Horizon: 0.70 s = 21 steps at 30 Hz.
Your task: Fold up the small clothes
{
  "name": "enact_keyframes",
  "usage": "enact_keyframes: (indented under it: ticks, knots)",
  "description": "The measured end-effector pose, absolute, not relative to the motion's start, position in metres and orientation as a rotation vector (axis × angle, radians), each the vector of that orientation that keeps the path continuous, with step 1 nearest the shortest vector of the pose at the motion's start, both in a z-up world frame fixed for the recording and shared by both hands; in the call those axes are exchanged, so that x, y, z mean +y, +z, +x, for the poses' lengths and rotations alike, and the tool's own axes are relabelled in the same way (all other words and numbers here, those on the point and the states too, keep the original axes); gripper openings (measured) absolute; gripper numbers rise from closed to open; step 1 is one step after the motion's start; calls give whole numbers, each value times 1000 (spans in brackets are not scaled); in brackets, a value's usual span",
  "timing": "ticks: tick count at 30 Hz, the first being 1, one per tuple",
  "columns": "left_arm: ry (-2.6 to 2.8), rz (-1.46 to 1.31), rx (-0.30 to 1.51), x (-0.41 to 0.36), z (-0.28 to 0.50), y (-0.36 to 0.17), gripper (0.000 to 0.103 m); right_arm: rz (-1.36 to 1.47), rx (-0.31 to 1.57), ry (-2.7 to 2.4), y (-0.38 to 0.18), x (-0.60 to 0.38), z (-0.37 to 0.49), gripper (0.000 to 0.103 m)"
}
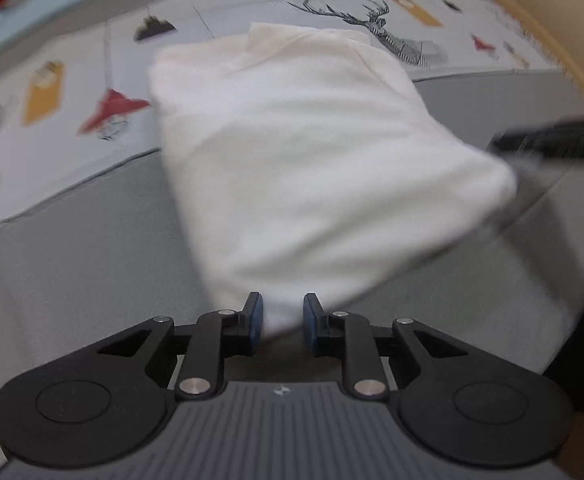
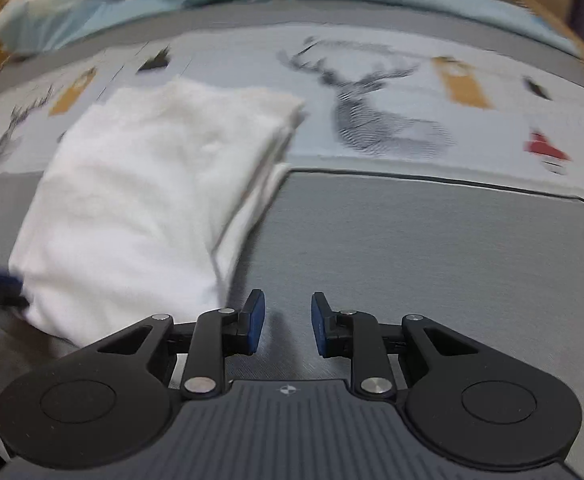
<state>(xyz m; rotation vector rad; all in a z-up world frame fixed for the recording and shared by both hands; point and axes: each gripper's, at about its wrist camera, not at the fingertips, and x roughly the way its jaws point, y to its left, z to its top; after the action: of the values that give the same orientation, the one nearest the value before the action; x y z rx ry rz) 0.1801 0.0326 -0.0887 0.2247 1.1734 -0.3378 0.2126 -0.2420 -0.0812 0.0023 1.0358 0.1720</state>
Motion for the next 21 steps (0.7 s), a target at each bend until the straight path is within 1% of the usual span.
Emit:
enact_keyframes:
  ticks: [1,3,4,5,6,7,9,11,14,16,19,21]
  knots:
    - [-311,246,1129,32,170,-77,30,31,1000,160,-70,-247,206,28]
    - [-266,220,1005,33,144,-47,52,92,873,153,-39,-255,184,31]
    - [-243,189,934,34,128,-29,57,113,819,163,-26,-257,172,38]
    - [-227,167,877,35,115,-16,64,133,759,175,-11,-257,157,43]
    - [-211,146,813,35,99,-1,70,143,706,184,2,-256,142,54]
    - [-200,134,760,33,84,11,72,147,661,187,12,-255,127,64]
    - [-151,123,650,26,55,33,79,146,592,188,28,-250,100,70]
    - [-106,114,581,16,33,47,83,137,541,183,36,-245,70,72]
    - [-69,60,543,11,4,52,83,128,501,175,38,-235,34,80]
    - [-35,-2,569,12,-9,41,84,110,475,183,40,-226,17,84]
    - [-1,-45,707,14,-14,19,84,67,495,174,29,-214,10,85]
    - [6,-39,697,14,-12,20,84,81,538,165,24,-211,8,85]
